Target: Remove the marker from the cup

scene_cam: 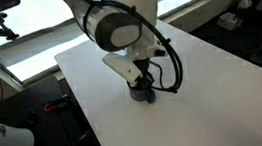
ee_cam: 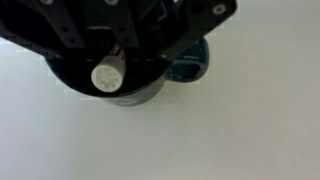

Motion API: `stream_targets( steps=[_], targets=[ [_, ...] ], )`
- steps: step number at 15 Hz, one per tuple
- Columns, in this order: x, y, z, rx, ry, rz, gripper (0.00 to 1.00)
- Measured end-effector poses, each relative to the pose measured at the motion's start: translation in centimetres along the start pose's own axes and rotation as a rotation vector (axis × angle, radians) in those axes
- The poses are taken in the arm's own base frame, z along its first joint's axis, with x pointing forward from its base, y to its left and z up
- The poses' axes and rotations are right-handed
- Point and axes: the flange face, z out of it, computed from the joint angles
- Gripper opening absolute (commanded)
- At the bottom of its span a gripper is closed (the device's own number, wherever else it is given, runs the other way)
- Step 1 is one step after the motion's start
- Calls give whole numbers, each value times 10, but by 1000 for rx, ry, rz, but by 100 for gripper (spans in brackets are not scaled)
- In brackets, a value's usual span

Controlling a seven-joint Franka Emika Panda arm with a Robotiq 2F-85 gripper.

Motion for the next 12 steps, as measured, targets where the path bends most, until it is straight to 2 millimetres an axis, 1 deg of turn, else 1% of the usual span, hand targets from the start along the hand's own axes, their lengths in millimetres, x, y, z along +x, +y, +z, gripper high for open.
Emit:
stream_targets(
  steps=[8, 10, 12],
  targets=[
    [1, -1, 0, -5, 4, -10, 5],
    [3, -6, -3, -10, 14, -26, 5],
    [8, -15, -11, -12, 32, -45, 5]
  ],
)
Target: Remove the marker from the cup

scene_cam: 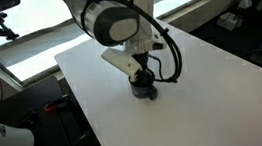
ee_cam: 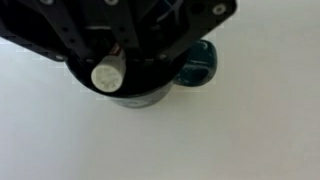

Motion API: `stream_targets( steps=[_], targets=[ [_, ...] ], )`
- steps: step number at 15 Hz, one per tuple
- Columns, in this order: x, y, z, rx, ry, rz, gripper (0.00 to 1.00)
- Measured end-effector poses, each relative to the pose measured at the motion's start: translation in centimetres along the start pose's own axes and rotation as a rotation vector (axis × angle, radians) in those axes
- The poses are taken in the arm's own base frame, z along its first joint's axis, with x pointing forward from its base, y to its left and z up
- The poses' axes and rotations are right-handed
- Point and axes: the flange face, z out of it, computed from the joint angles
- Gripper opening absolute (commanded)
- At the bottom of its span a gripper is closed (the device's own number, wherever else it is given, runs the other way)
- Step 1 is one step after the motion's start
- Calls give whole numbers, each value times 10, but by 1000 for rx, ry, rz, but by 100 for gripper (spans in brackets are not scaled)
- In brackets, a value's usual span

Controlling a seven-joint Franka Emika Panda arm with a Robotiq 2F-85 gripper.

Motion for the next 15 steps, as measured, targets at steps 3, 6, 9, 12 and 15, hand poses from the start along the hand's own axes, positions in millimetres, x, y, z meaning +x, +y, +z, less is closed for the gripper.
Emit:
stream_targets(
  steps=[3, 6, 9, 12, 15],
  targets=[
    [10, -15, -18, -6, 38, -35, 5],
    [18, -30, -35, -11, 74, -66, 5],
    [24, -43, -49, -14, 102, -92, 5],
    [28, -53, -61, -17, 128, -113, 5],
    [32, -61, -73, -20, 156, -130, 5]
  ],
)
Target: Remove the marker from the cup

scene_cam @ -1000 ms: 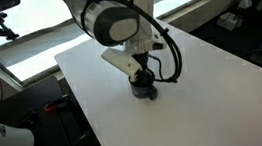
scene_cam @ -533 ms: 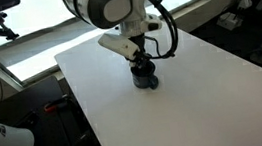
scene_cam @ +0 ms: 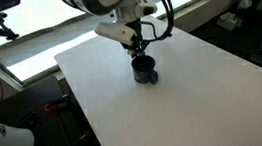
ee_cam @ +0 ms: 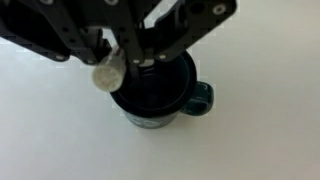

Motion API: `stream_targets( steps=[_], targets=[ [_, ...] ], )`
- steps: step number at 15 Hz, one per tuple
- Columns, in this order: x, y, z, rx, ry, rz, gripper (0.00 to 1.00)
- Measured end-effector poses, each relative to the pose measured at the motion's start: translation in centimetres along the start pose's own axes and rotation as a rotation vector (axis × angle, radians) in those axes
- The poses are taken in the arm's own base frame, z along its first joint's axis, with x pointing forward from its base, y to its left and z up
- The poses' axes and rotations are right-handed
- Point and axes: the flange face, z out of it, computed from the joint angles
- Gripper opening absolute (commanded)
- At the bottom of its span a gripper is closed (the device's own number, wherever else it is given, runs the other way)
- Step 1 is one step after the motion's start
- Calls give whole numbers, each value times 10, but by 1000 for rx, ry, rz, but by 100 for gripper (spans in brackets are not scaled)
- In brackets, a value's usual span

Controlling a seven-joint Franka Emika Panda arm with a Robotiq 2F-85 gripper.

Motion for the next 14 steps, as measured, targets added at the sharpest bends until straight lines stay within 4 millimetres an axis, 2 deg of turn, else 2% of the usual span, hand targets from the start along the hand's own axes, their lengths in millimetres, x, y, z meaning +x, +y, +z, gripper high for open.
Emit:
stream_targets(
  steps=[4, 7, 9, 14],
  targets=[
    [4, -1, -13, -8, 30, -5, 5],
    [4, 6, -15, -14, 44, 8, 5],
    [2, 19, -16, -29, 55, 30, 5],
    [-12, 72, -19, -108, 91, 152, 5]
  ],
)
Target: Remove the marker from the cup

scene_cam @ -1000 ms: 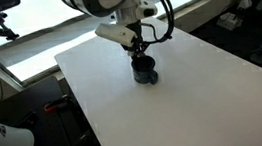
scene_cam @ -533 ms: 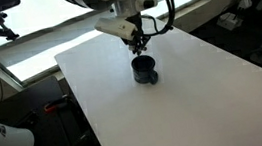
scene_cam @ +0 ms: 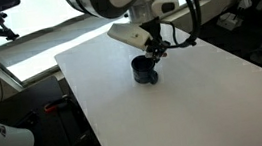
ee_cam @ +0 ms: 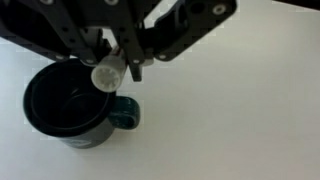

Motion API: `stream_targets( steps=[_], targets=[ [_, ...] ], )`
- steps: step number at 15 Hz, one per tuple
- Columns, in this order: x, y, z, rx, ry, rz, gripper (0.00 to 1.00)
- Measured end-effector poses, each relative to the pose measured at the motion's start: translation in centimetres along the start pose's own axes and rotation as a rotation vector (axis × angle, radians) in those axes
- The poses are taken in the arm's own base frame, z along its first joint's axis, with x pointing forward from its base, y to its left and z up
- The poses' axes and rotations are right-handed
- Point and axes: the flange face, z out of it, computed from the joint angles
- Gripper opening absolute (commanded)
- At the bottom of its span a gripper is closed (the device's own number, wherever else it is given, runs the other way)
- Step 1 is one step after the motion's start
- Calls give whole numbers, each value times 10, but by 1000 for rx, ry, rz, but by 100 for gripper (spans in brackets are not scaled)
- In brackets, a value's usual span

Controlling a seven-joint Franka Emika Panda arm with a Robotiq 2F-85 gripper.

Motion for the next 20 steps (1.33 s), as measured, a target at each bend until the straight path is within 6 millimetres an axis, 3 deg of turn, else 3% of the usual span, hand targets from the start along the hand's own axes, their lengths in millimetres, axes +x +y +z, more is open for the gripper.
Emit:
stream_targets(
  steps=[9, 20],
  targets=[
    [-17, 68, 22, -134, -31, 172, 5],
    [-64, 91, 100, -165, -175, 246, 5]
  ],
)
